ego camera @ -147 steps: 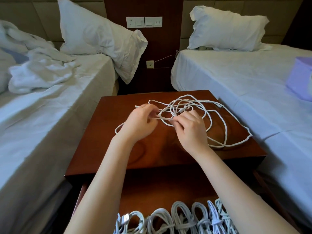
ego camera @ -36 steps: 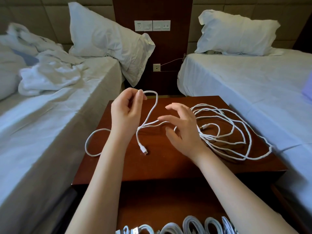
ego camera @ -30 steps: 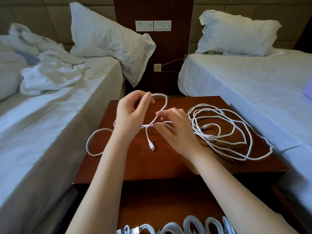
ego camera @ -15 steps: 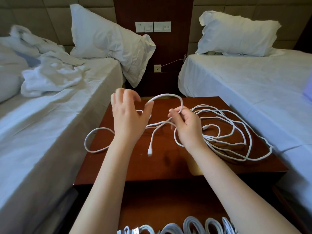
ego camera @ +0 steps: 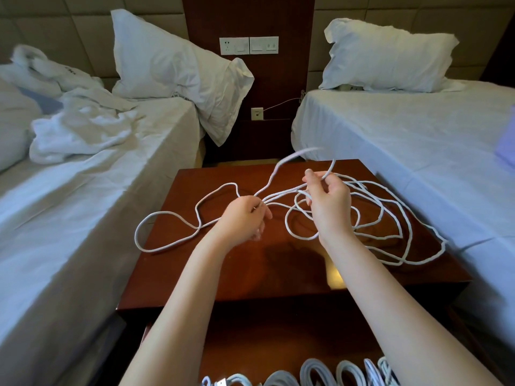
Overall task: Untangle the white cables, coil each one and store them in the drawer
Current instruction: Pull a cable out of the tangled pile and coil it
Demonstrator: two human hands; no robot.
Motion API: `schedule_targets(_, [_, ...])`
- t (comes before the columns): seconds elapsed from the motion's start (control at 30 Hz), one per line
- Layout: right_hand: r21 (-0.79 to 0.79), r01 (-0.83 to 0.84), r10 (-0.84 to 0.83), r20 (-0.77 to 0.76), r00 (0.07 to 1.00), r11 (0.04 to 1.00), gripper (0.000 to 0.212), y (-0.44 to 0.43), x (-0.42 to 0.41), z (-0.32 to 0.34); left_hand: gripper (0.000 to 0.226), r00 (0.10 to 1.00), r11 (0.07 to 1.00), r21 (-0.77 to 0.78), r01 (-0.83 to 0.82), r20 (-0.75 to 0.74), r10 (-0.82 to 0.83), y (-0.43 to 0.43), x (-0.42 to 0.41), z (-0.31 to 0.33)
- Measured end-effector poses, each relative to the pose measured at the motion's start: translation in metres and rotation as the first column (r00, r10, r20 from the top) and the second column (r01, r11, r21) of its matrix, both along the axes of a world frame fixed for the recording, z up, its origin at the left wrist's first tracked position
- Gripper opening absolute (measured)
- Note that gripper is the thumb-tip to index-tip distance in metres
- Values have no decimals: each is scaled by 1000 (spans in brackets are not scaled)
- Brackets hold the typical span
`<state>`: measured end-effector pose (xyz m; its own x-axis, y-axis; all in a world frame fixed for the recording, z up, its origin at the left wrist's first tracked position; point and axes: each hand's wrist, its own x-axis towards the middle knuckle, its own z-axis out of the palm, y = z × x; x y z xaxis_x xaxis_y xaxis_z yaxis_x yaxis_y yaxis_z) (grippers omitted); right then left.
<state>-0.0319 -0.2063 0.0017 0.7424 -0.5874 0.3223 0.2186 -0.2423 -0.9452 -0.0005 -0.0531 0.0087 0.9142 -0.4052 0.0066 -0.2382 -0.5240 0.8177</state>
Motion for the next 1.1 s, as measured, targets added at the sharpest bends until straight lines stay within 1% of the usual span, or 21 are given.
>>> schedule_targets(0.07, [-15, 32, -33, -59, 998, 999, 22, -5, 2, -6, 29, 994, 981, -157, -110, -29, 106, 8, 4, 4])
schedule_targets(0.13, [-13, 40, -42, -126, 991, 999, 33, -8, 3, -12, 28, 977, 920, -332, -210, -99, 188, 19, 7, 10])
schedule_targets(0.17, [-6, 32, -33, -163, 986, 999, 38, -10, 4, -15, 31, 971, 879, -412, -239, -131, 202, 24, 8, 13])
schedule_targets(0.23, [-24, -12, 7, -229, 973, 1000, 44, -10, 4, -17, 38, 971, 813, -533, -234, -171, 167, 31, 8, 19])
schedule_targets(0.33, [-120, -99, 67, -245, 967, 988, 53, -8, 3, -14, 52, 983, 765, -626, -154, -176, 53, 35, 6, 23])
schedule_targets(0.4, [-249, -203, 141, -247, 959, 947, 69, -8, 1, -8, 59, 988, 765, -628, -144, -141, 70, 34, 5, 24])
schedule_targets(0.47, [-407, -344, 252, -262, 931, 846, 86, -7, -2, -3, 56, 986, 779, -605, -166, -93, 138, 32, 3, 26])
schedule_targets(0.5, [-460, -396, 306, -260, 916, 795, 88, -5, -4, 1, 51, 986, 775, -610, -165, -75, 151, 31, 1, 29])
schedule_targets(0.53, [-484, -417, 347, -233, 909, 769, 83, -2, -6, 4, 47, 987, 761, -630, -153, -65, 145, 30, -1, 31])
schedule_targets(0.57, [-487, -408, 365, -185, 912, 772, 71, 0, -7, 7, 45, 991, 740, -660, -132, -60, 123, 28, -4, 34])
schedule_targets(0.67, [-407, -338, 343, -62, 937, 849, 16, 3, -9, 14, 49, 1000, 646, -763, -26, -27, 9, 28, -8, 42])
schedule_targets(0.7, [-379, -315, 326, -35, 945, 870, 8, 2, -10, 14, 51, 1000, 622, -783, 12, -9, -30, 29, -9, 44])
schedule_targets(0.73, [-351, -282, 295, -15, 955, 893, 11, 1, -10, 14, 51, 998, 615, -788, 40, 9, -55, 29, -9, 44])
schedule_targets(0.8, [-282, -249, 258, -5, 966, 927, 11, -2, -11, 15, 47, 999, 639, -768, 49, 25, -46, 28, -10, 43])
schedule_targets(0.83, [-254, -257, 264, -9, 964, 932, 18, -3, -11, 15, 44, 1000, 658, -752, 27, 21, -17, 27, -10, 42])
schedule_targets(0.9, [-229, -306, 310, -20, 950, 924, 39, -1, -11, 15, 42, 998, 702, -712, -30, 20, 63, 25, -10, 40])
schedule_targets(0.93, [-254, -307, 314, -12, 949, 917, 47, 0, -12, 15, 41, 995, 728, -684, -46, 30, 91, 24, -10, 40])
schedule_targets(1.0, [-393, -263, 308, 56, 950, 881, 55, 2, -13, 17, 42, 994, 767, -640, -45, 47, 98, 23, -12, 40])
schedule_targets(1.07, [-554, -247, 343, 75, 936, 795, 54, 5, -13, 19, 42, 998, 761, -648, -3, 51, 48, 24, -13, 41])
schedule_targets(1.1, [-588, -262, 366, 62, 928, 765, 48, 7, -13, 19, 43, 999, 745, -666, 30, 49, 4, 24, -14, 42])
